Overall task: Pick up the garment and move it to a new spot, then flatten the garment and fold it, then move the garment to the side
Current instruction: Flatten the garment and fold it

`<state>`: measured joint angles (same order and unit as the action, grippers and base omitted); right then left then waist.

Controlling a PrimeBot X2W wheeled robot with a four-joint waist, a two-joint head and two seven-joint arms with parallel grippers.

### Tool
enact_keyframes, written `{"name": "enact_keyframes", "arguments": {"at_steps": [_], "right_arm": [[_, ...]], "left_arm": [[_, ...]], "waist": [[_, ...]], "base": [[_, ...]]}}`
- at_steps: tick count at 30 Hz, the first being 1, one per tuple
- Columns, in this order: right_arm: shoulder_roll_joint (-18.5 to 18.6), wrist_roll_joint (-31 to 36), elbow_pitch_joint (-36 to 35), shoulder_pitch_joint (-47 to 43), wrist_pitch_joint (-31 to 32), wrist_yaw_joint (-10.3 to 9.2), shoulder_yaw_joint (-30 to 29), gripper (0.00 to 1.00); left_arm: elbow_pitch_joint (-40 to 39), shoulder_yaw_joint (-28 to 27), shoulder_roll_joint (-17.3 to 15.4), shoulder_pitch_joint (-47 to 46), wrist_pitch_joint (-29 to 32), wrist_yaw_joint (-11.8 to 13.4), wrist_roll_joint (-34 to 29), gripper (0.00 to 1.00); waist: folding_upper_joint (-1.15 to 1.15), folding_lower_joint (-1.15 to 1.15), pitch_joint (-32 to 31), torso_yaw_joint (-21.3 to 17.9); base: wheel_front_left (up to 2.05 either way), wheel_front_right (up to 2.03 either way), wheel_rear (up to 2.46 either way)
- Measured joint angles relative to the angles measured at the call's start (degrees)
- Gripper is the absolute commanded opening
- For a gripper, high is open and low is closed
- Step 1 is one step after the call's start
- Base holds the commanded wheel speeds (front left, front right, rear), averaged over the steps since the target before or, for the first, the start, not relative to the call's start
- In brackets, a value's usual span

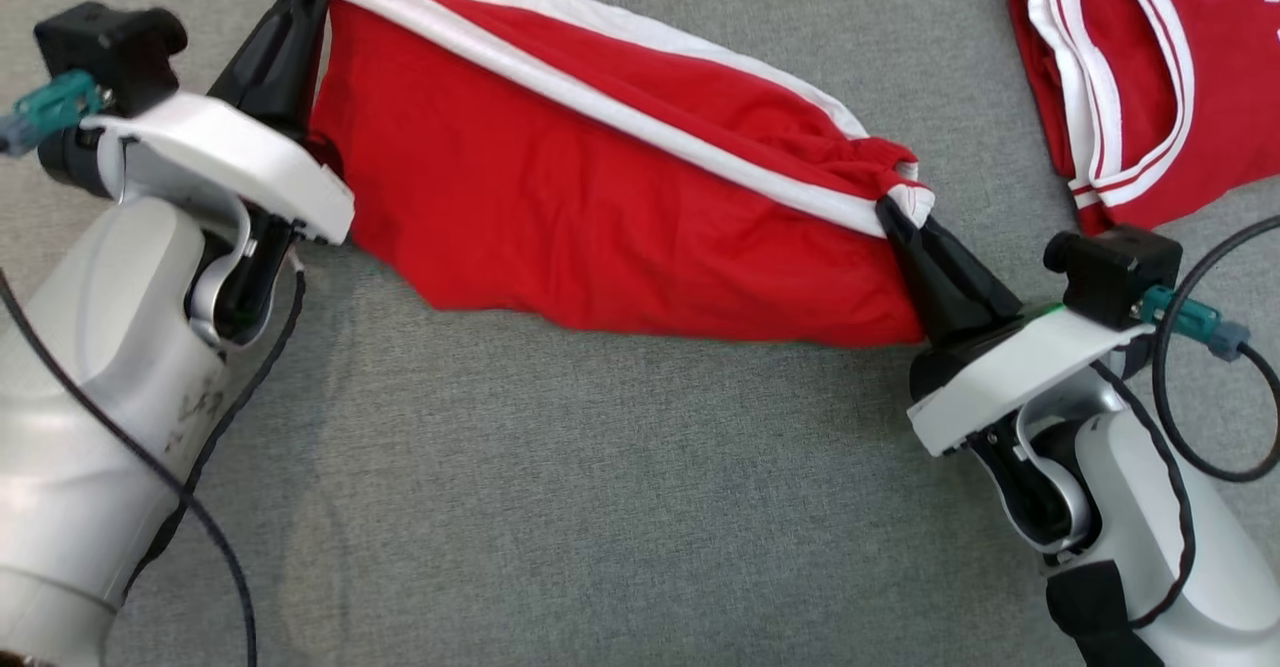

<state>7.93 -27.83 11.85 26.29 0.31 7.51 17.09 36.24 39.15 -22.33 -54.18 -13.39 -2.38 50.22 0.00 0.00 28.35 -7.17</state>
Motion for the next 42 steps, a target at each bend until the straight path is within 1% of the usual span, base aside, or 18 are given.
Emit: {"name": "enact_keyframes", "arguments": {"at_steps": [3, 8, 10, 13, 19, 23, 25, 26, 27, 28, 29, 30, 31, 32, 33, 42], "right_arm": [[-0.3, 0.0, 1.5, 1.6, -0.2, 0.01, -0.2, 0.0], [-1.0, 0.0, 3.5, 3.5, -0.3, 0.09, -0.6, 0.0], [-1.1, 0.0, 3.7, 3.8, -0.3, 0.09, -0.7, 0.0], [-1.8, 0.0, 4.5, 4.3, -0.3, 0.09, -1.3, 0.0], [-2.9, 0.0, 6.1, 6.5, 0.3, 0.16, -1.5, 0.0], [-3.3, 0.1, 7.5, 7.6, 0.7, 0.15, -1.7, 0.0], [-3.6, 0.3, 8.0, 7.9, 0.8, 0.15, -1.7, 0.04], [-3.6, 0.4, 8.3, 8.2, 0.9, 0.15, -1.7, 0.1], [-3.7, 0.5, 8.6, 8.4, 0.9, 0.15, -1.7, 0.23], [-3.7, 0.6, 8.9, 8.5, 0.9, 0.15, -1.8, 0.31], [-3.8, 0.6, 9.1, 8.5, 0.9, 0.14, -1.7, 0.38], [-3.8, 0.6, 9.2, 8.5, 0.9, 0.14, -1.7, 0.46], [-3.8, 0.6, 9.4, 8.5, 0.9, 0.14, -1.7, 0.68], [-3.9, 0.6, 9.5, 8.5, 0.8, 0.11, -1.7, 0.98], [-3.9, 0.6, 9.6, 8.5, 0.8, -0.01, -1.6, 1.0], [-4.1, 1.1, 10.2, 8.6, -0.4, -0.01, -1.9, 1.0]], "left_arm": [[4.4, 0.0, 1.7, -2.4, -0.2, -0.6, -0.1, 0.0], [10.1, -0.2, 3.5, -6.1, -0.8, -1.7, -0.4, 0.0], [11.1, -0.2, 3.8, -6.7, -0.8, -1.9, -0.5, 0.0], [14.4, 0.3, 4.9, -8.0, -0.8, -2.5, -0.7, 0.0], [20.1, 1.0, 6.0, -10.7, -0.7, -3.5, -0.9, 0.0], [23.2, 2.0, 7.0, -11.7, 1.0, -4.1, -0.9, 0.0], [24.1, 2.4, 7.2, -12.1, 1.0, -4.3, -0.9, 0.0], [24.5, 2.6, 7.3, -12.2, 1.0, -4.5, -0.9, 0.13], [24.9, 2.7, 7.5, -12.3, 1.0, -4.6, -0.9, 0.38], [25.2, 2.9, 7.7, -12.3, 1.0, -4.6, -0.8, 0.49], [25.4, 3.1, 7.9, -12.3, 1.0, -4.7, -0.7, 0.92], [25.6, 3.4, 8.2, -12.3, 1.3, -4.7, -0.6, 1.0], [25.8, 3.7, 8.3, -12.3, 1.4, -4.9, -0.6, 1.0], [26.0, 4.0, 8.4, -12.3, 1.7, -4.9, -0.4, 1.0], [26.2, 4.2, 8.4, -12.4, 1.8, -4.9, -0.2, 1.0], [25.3, 6.1, 7.9, -12.3, 1.0, -5.0, 0.9, 1.0]], "waist": [[0.0, 0.0, 1.1, -0.6], [0.0, 0.0, 2.1, -1.7], [0.0, 0.0, 2.2, -1.9], [0.0, 0.0, 2.4, -2.4], [0.0, 0.0, 2.7, -3.3], [0.0, 0.0, 2.7, -3.5], [0.0, 0.0, 2.5, -3.5], [0.0, 0.0, 2.5, -3.5], [0.0, 0.0, 2.4, -3.5], [0.0, 0.0, 2.4, -3.5], [0.0, 0.0, 2.3, -3.4], [0.0, 0.0, 2.2, -3.4], [0.0, 0.0, 2.1, -3.4], [0.0, 0.0, 2.0, -3.3], [0.0, 0.0, 1.9, -3.3], [0.0, 0.0, 0.2, -3.2]], "base": [[0.0, 0.0, 0.0], [0.0, 0.0, 0.0], [0.0, 0.0, 0.0], [0.0, 0.0, 0.0], [0.0, 0.0, 0.0], [0.0, 0.0, 0.0], [0.0, 0.0, 0.0], [0.0, 0.0, 0.0], [0.0, 0.0, 0.0], [0.0, 0.0, 0.0], [0.0, 0.0, 0.0], [0.0, 0.0, 0.0], [0.0, 0.0, 0.0], [0.0, 0.0, 0.0], [0.0, 0.0, 0.0], [0.0, 0.0, 0.0]]}}
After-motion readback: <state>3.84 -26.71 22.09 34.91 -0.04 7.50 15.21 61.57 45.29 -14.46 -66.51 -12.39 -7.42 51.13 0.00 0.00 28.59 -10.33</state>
